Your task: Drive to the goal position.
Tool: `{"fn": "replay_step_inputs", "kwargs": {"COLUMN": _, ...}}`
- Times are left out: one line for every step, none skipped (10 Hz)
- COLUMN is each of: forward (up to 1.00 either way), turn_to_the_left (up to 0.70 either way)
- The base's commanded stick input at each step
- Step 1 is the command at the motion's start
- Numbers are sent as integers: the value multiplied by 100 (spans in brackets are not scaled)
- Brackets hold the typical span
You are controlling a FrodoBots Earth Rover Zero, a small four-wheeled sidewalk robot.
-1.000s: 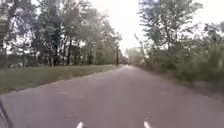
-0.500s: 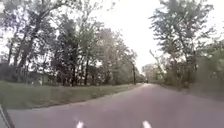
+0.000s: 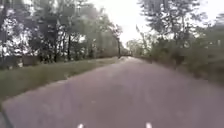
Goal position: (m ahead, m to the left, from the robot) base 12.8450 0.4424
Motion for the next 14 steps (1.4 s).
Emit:
{"fn": "replay_step_inputs", "kwargs": {"forward": 100, "turn_to_the_left": -12}}
{"fn": "replay_step_inputs", "kwargs": {"forward": 100, "turn_to_the_left": -19}}
{"fn": "replay_step_inputs", "kwargs": {"forward": 100, "turn_to_the_left": 0}}
{"fn": "replay_step_inputs", "kwargs": {"forward": 100, "turn_to_the_left": 0}}
{"fn": "replay_step_inputs", "kwargs": {"forward": 100, "turn_to_the_left": 0}}
{"fn": "replay_step_inputs", "kwargs": {"forward": 100, "turn_to_the_left": 0}}
{"fn": "replay_step_inputs", "kwargs": {"forward": 100, "turn_to_the_left": 0}}
{"fn": "replay_step_inputs", "kwargs": {"forward": 100, "turn_to_the_left": 0}}
{"fn": "replay_step_inputs", "kwargs": {"forward": 100, "turn_to_the_left": 0}}
{"fn": "replay_step_inputs", "kwargs": {"forward": 100, "turn_to_the_left": 0}}
{"fn": "replay_step_inputs", "kwargs": {"forward": 100, "turn_to_the_left": 0}}
{"fn": "replay_step_inputs", "kwargs": {"forward": 100, "turn_to_the_left": 0}}
{"fn": "replay_step_inputs", "kwargs": {"forward": 100, "turn_to_the_left": 0}}
{"fn": "replay_step_inputs", "kwargs": {"forward": 100, "turn_to_the_left": 0}}
